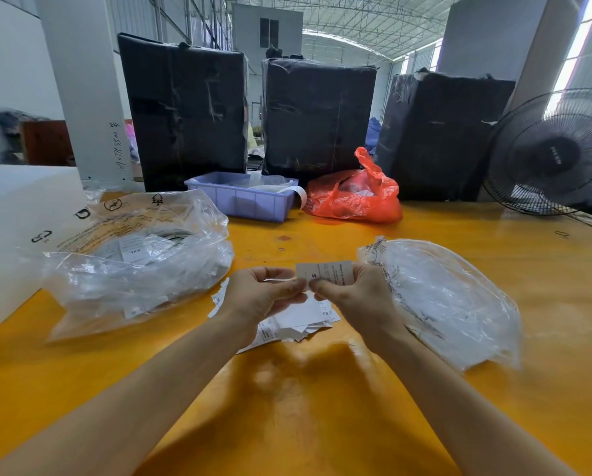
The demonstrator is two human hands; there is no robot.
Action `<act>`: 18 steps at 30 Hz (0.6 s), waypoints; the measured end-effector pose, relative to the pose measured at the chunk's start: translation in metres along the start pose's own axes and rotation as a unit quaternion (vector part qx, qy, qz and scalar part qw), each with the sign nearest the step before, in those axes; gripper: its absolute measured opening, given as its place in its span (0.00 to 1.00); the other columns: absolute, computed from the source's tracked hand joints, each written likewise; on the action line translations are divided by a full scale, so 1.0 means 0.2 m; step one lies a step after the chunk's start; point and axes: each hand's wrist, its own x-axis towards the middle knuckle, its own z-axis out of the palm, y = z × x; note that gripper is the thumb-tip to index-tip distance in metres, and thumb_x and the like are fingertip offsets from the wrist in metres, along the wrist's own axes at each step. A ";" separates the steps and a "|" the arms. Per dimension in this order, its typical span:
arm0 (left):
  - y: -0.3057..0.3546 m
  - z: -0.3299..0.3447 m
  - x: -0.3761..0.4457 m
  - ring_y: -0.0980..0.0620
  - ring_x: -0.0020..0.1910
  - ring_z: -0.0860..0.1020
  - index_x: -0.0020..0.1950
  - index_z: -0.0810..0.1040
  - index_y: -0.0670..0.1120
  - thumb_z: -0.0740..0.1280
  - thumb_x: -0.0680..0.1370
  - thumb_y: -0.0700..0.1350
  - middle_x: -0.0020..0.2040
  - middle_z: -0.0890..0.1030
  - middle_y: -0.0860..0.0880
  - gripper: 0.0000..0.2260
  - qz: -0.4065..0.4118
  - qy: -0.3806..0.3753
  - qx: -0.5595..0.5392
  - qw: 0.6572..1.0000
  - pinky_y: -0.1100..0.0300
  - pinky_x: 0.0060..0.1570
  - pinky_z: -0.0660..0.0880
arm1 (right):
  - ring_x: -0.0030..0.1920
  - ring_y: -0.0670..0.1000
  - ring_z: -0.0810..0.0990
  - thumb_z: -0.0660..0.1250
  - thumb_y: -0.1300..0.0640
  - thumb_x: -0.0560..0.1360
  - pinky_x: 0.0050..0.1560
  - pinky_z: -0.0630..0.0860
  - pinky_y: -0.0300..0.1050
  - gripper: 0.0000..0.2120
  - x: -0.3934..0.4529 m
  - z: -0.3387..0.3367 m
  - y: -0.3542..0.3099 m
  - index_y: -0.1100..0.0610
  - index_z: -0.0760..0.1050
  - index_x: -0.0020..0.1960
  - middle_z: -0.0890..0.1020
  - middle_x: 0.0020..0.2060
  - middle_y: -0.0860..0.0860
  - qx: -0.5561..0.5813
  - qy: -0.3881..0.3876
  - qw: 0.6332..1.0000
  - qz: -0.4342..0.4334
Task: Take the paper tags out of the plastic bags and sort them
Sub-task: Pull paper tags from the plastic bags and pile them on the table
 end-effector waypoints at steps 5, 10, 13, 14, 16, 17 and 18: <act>-0.01 -0.01 0.01 0.53 0.31 0.83 0.47 0.77 0.41 0.75 0.67 0.35 0.33 0.84 0.46 0.12 0.017 0.012 0.021 1.000 0.55 0.50 0.76 | 0.37 0.52 0.79 0.68 0.64 0.73 0.40 0.75 0.50 0.05 0.01 -0.01 0.01 0.66 0.77 0.46 0.81 0.37 0.61 -0.029 -0.064 0.997 0.032; -0.01 0.00 0.01 0.50 0.32 0.83 0.44 0.78 0.42 0.75 0.67 0.36 0.33 0.84 0.46 0.10 0.042 0.007 0.057 0.998 0.54 0.49 0.77 | 0.37 0.52 0.74 0.64 0.64 0.75 0.40 0.75 0.52 0.03 0.03 -0.03 0.01 0.59 0.73 0.47 0.75 0.36 0.53 -0.064 -0.095 0.993 0.039; -0.02 -0.01 0.02 0.51 0.34 0.83 0.41 0.79 0.42 0.75 0.69 0.38 0.33 0.84 0.48 0.05 0.069 0.024 0.080 0.994 0.56 0.45 0.79 | 0.38 0.49 0.78 0.72 0.63 0.70 0.37 0.77 0.42 0.12 0.04 -0.05 0.03 0.53 0.72 0.46 0.78 0.39 0.52 -0.097 -0.093 0.990 0.031; -0.02 -0.01 0.03 0.52 0.34 0.83 0.40 0.80 0.42 0.74 0.69 0.39 0.32 0.84 0.49 0.04 0.074 0.030 0.080 0.994 0.58 0.43 0.80 | 0.40 0.49 0.79 0.74 0.62 0.69 0.36 0.77 0.38 0.13 0.04 -0.06 0.03 0.53 0.72 0.46 0.79 0.40 0.52 -0.096 -0.090 0.991 0.033; -0.01 -0.02 0.03 0.52 0.33 0.83 0.40 0.80 0.41 0.73 0.70 0.40 0.31 0.84 0.48 0.04 0.075 0.034 0.071 0.994 0.62 0.37 0.80 | 0.41 0.49 0.80 0.76 0.61 0.68 0.36 0.76 0.35 0.13 0.05 -0.06 0.05 0.52 0.72 0.43 0.80 0.40 0.53 -0.093 -0.086 0.991 0.033; -0.02 -0.02 0.03 0.52 0.33 0.83 0.40 0.79 0.41 0.73 0.70 0.40 0.31 0.84 0.48 0.04 0.071 0.032 0.068 0.995 0.64 0.35 0.80 | 0.40 0.48 0.80 0.75 0.61 0.68 0.36 0.76 0.35 0.12 0.05 -0.06 0.05 0.52 0.73 0.43 0.80 0.40 0.52 -0.100 -0.086 0.991 0.028; -0.02 -0.02 0.03 0.52 0.32 0.83 0.39 0.79 0.41 0.73 0.71 0.39 0.31 0.83 0.48 0.04 0.068 0.029 0.068 0.995 0.65 0.34 0.79 | 0.39 0.48 0.80 0.74 0.60 0.70 0.36 0.76 0.37 0.10 0.05 -0.06 0.05 0.53 0.73 0.43 0.80 0.39 0.52 -0.109 -0.086 0.990 0.022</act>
